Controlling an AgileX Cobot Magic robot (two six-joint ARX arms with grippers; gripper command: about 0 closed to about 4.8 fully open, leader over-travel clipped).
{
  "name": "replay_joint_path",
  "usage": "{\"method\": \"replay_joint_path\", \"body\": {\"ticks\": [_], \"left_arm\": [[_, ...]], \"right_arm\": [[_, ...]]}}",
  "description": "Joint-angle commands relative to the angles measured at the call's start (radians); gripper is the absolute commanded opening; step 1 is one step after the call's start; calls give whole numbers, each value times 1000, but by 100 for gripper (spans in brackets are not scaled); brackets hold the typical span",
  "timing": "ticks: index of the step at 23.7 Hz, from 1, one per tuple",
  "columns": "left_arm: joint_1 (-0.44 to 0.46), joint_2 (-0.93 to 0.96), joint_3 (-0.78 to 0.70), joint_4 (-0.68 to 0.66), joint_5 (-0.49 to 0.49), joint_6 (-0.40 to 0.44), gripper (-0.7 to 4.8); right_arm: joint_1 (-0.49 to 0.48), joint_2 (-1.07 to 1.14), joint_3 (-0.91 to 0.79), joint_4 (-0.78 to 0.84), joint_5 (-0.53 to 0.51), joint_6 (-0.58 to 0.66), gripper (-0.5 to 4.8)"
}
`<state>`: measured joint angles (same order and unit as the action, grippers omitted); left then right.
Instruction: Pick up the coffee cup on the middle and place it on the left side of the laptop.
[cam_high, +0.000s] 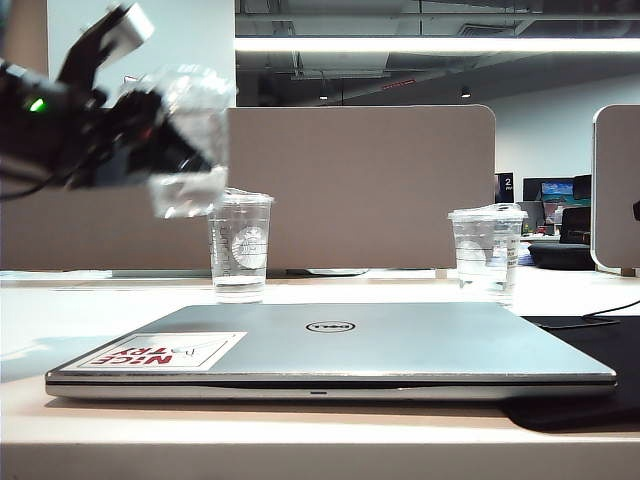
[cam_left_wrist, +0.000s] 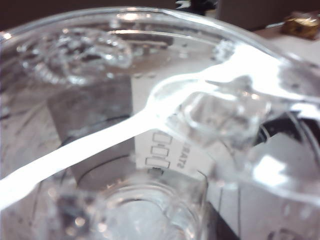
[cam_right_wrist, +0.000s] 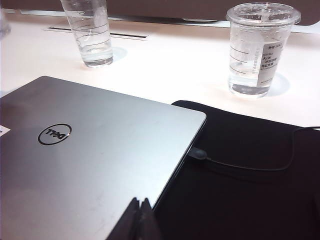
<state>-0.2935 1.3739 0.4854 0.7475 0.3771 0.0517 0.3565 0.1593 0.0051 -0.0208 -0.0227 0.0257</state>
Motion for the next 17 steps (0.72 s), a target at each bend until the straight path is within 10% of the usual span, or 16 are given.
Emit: {"method": "replay_joint_path", "body": {"ticks": [1,7,17], "left_arm": [[-1,-3,-97,129,-123,24,299],[36,6,-160,138,-222,68,299],[264,39,-209,170,41,17,299]], "right_arm": [[0,-1,-4,17,2,0,-5],[0,-1,-4,17,2,0,-5],[0,-1,-4,17,2,0,-5]]}}
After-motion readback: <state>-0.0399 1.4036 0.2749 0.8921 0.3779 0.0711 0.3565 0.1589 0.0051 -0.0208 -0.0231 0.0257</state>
